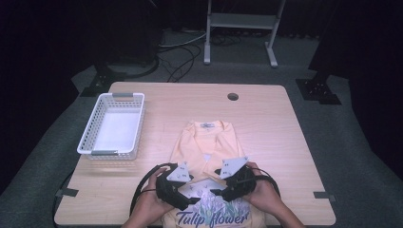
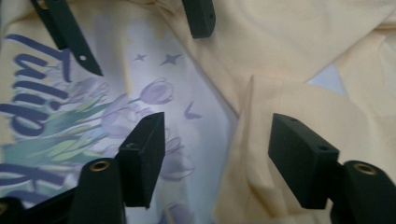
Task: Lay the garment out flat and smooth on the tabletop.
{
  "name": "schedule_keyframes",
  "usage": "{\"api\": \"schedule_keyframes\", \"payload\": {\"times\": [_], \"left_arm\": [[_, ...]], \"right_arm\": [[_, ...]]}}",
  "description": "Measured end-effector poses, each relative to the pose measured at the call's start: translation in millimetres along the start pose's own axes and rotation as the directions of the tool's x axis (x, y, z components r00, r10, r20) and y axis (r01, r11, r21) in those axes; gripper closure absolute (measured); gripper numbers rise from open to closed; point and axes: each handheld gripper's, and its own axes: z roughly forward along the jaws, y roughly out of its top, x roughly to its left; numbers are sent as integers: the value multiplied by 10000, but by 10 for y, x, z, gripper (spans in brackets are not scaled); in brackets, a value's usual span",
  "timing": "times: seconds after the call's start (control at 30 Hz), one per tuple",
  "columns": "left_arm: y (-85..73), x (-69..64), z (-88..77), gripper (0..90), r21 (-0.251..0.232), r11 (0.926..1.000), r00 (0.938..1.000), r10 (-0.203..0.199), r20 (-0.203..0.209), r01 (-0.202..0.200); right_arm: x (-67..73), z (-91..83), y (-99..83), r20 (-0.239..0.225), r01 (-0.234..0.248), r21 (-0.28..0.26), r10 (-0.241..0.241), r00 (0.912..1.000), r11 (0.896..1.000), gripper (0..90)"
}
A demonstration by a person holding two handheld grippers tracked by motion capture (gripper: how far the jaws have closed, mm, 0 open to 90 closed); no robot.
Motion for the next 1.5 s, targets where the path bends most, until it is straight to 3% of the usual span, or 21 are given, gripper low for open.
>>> {"api": "schedule_keyframes", "payload": {"times": [0.1, 0.37, 0.67, 0.83, 1.07, 1.2, 1.5], "left_arm": [[15, 30, 9, 250, 96, 9998, 9998, 155, -94, -154], [-24, 102, 37, 211, 427, 9991, 9998, 8, -192, 0], [-79, 131, 52, 203, 615, 9981, 9997, -25, -240, 40], [-75, 140, 53, 203, 662, 9978, 9997, -50, -237, 65], [-86, 139, 51, 202, 628, 9980, 9997, -19, -243, 34], [-84, 137, 51, 199, 668, 9978, 9997, -2, -260, 19], [-85, 135, 52, 198, 649, 9979, 9996, -24, -264, 41]], "right_arm": [[-80, 82, 54, -123, 18, 58, -17, 9999, 10000, 422], [-236, 269, 145, -373, 112, 426, -96, 9993, 9990, 541], [-348, 300, 156, -585, 53, 793, -7, 9983, 9968, 740], [-375, 276, 159, -624, 264, 1001, -202, 9978, 9946, 841], [-427, 216, 121, -846, 128, 1025, -41, 9964, 9946, 868], [-437, 164, 105, -1007, -6, 771, 84, 9949, 9970, 874], [-479, -8, 126, -969, 58, 547, -4, 9953, 9985, 876]]}}
